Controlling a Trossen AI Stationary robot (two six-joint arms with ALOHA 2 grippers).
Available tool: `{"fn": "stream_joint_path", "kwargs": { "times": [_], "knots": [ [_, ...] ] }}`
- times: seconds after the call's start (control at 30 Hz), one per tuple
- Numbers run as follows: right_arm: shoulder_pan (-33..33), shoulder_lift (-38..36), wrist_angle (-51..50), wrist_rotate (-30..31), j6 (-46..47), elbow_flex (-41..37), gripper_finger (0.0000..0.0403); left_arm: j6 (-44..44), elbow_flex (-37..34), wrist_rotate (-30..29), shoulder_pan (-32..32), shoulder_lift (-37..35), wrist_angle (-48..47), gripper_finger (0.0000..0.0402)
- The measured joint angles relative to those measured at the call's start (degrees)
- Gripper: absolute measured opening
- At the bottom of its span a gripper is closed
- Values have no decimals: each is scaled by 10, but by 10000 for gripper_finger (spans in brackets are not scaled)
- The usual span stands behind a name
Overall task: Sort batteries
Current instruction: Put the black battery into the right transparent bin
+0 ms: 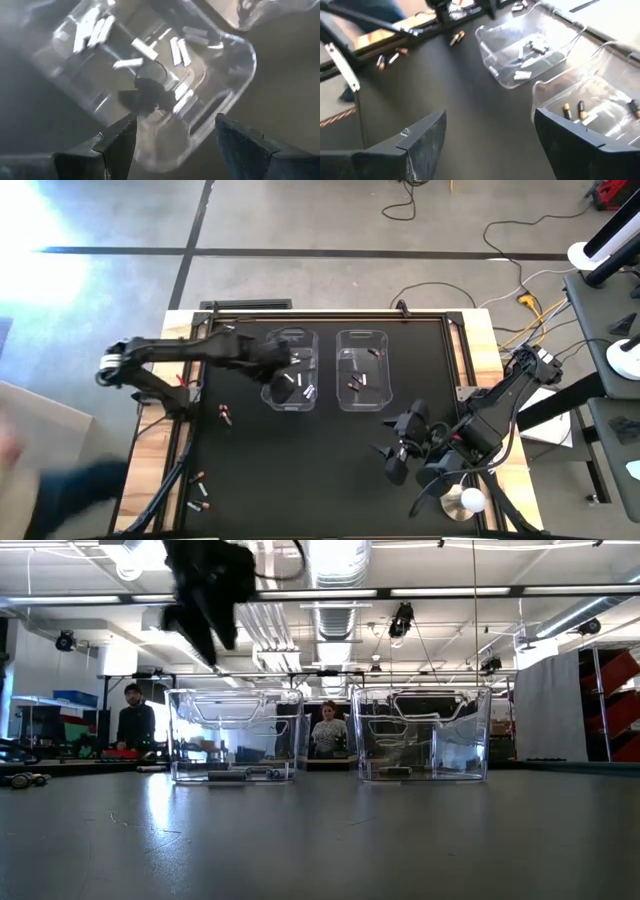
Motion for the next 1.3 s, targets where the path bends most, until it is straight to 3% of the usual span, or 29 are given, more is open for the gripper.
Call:
{"fn": "stream_joint_path", "kwargs": {
  "times": [0.27,0.63,0.9,1.3],
  "knots": [
    [-4,0,1,42,-6,0,307,-141,0,-40,-86,-94,-56,245],
    [-8,0,5,43,4,0,293,-344,-13,-12,-224,-106,-180,245],
    [-22,0,3,45,-34,0,275,-504,-111,38,-251,-109,-171,245],
    [-33,0,-23,43,-44,0,295,-721,-288,66,-251,-125,-36,245]
  ]
}}
